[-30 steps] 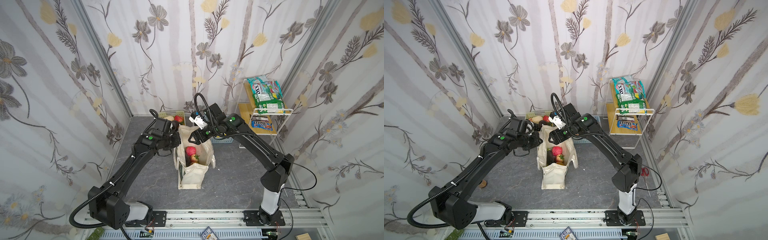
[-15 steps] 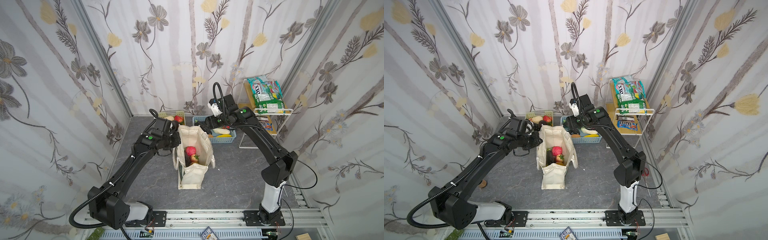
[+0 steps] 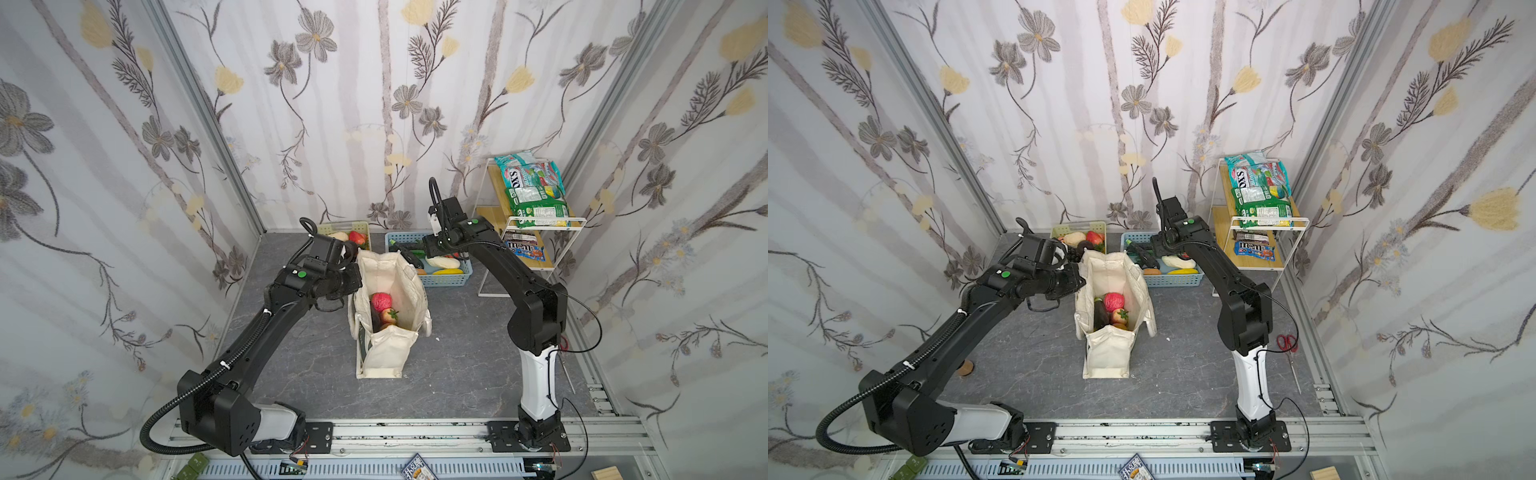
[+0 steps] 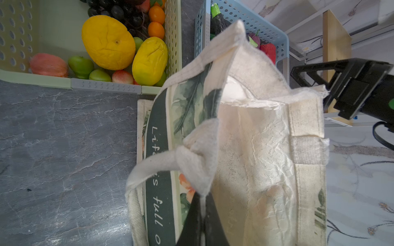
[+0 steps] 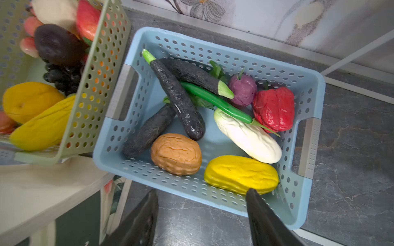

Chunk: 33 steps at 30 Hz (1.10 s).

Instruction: Place the food into the grocery bag and tie it

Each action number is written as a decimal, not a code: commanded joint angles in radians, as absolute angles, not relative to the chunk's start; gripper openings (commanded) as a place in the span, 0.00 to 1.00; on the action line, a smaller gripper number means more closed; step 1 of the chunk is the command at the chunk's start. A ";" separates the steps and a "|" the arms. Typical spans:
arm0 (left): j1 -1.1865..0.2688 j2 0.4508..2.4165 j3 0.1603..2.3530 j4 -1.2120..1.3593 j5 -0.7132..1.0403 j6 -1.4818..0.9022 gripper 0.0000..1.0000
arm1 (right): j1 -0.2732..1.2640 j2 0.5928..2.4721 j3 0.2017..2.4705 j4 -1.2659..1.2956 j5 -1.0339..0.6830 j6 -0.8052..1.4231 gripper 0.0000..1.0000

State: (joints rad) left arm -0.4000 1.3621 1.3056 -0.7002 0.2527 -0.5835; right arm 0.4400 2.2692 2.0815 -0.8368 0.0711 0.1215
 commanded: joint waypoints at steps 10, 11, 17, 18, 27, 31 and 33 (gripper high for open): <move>-0.401 1.376 1.319 -0.695 0.264 -0.575 0.00 | 0.386 2.390 2.088 -0.791 0.169 0.069 0.67; -0.402 1.377 1.319 -0.696 0.264 -0.574 0.00 | 0.381 2.400 2.090 -0.789 0.163 0.063 0.68; -0.403 1.387 1.325 -0.696 0.264 -0.574 0.00 | 0.354 2.439 2.089 -0.785 0.157 0.059 0.71; -0.403 1.387 1.325 -0.695 0.263 -0.574 0.00 | 0.351 2.445 2.088 -0.781 0.154 0.060 0.71; -0.406 1.387 1.321 -0.698 0.257 -0.574 0.00 | 0.326 2.485 2.097 -0.759 0.141 0.069 0.72; -0.407 1.386 1.318 -0.698 0.257 -0.575 0.00 | 0.313 2.513 2.123 -0.758 0.128 0.067 0.72; -0.406 1.385 1.313 -0.695 0.254 -0.579 0.00 | 0.310 2.525 2.131 -0.755 0.110 0.064 0.73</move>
State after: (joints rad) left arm -0.4049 1.3872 1.3174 -0.6994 0.2619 -0.5793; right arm 0.3157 2.5095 2.1155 -0.7887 0.1360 0.0708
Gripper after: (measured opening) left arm 0.051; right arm 0.724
